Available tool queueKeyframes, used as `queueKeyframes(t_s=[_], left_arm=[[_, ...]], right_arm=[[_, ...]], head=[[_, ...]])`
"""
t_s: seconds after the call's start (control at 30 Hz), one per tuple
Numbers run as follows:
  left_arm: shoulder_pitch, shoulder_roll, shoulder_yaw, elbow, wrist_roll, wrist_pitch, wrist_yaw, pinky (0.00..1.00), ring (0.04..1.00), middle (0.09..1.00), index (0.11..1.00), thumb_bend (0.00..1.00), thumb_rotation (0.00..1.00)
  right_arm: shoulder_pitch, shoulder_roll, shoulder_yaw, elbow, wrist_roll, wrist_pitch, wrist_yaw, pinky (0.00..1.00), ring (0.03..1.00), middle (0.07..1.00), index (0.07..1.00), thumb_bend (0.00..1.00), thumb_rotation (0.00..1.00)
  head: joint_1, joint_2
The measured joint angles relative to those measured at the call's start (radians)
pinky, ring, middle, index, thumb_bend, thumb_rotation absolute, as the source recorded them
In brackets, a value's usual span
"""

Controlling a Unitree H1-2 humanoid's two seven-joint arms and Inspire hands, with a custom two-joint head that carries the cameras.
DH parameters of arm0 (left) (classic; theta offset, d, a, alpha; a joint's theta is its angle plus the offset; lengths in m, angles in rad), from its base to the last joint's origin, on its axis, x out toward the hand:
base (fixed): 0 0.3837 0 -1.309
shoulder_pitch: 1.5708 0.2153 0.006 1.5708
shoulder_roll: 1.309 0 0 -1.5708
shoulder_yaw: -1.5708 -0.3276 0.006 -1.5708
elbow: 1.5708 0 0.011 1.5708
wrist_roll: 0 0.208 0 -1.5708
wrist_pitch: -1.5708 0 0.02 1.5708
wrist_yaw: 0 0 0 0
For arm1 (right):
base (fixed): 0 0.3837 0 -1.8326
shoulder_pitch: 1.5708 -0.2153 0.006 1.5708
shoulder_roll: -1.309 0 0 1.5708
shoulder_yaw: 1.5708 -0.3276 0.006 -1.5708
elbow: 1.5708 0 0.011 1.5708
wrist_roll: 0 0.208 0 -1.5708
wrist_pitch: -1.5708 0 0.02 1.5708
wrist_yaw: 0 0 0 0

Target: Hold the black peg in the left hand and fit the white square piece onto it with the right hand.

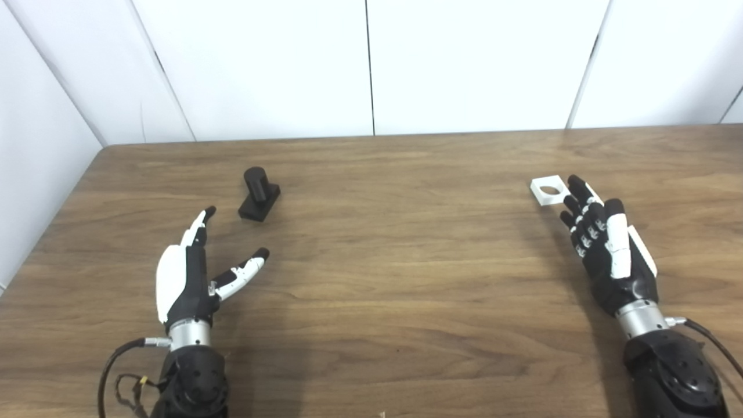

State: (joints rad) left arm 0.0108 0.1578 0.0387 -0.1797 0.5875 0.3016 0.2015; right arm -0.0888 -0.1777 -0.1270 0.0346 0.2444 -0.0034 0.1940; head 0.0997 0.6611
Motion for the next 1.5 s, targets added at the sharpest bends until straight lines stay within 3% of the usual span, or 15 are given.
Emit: queueKeyframes(t_s=[0.2, 0.47, 0.8, 1.1, 1.5], left_arm=[[-0.027, 0.023, -0.016, 0.029, 0.076, 0.008, 0.001, 0.96, 0.989, 0.946, 0.876, 0.81, 0.35], [-0.098, 0.041, -0.073, 0.066, 0.198, 0.106, -0.021, 1.0, 1.0, 0.971, 0.863, 0.83, 0.46], [-0.133, 0.063, -0.111, 0.104, 0.251, 0.126, -0.045, 1.0, 1.0, 0.969, 0.857, 0.8, 0.43], [-0.198, 0.101, -0.148, 0.151, 0.331, 0.16, -0.092, 1.0, 1.0, 0.963, 0.847, 0.77, 0.47], [-0.287, 0.117, -0.145, 0.255, 0.389, 0.163, -0.137, 1.0, 1.0, 0.959, 0.84, 0.79, 0.48]], right_arm=[[0.0, 0.0, 0.0, 0.0, -0.001, 0.0, -0.009, 1.0, 1.0, 0.996, 0.933, 0.64, 1.0], [-0.001, 0.001, 0.002, 0.0, -0.006, 0.0, -0.016, 1.0, 1.0, 0.983, 0.927, 0.63, 1.0], [-0.001, 0.002, 0.002, 0.0, -0.013, -0.009, -0.019, 1.0, 0.998, 0.979, 0.93, 0.65, 1.0], [0.0, 0.004, 0.002, 0.0, -0.015, -0.014, -0.017, 1.0, 1.0, 0.986, 0.939, 0.64, 1.0], [0.001, 0.004, 0.002, 0.002, -0.015, -0.029, -0.014, 1.0, 1.0, 0.981, 0.938, 0.61, 1.0]], head=[[0.006, 0.002], [0.0, 0.006], [0.0, -0.003], [0.0, -0.011], [0.003, -0.018]])
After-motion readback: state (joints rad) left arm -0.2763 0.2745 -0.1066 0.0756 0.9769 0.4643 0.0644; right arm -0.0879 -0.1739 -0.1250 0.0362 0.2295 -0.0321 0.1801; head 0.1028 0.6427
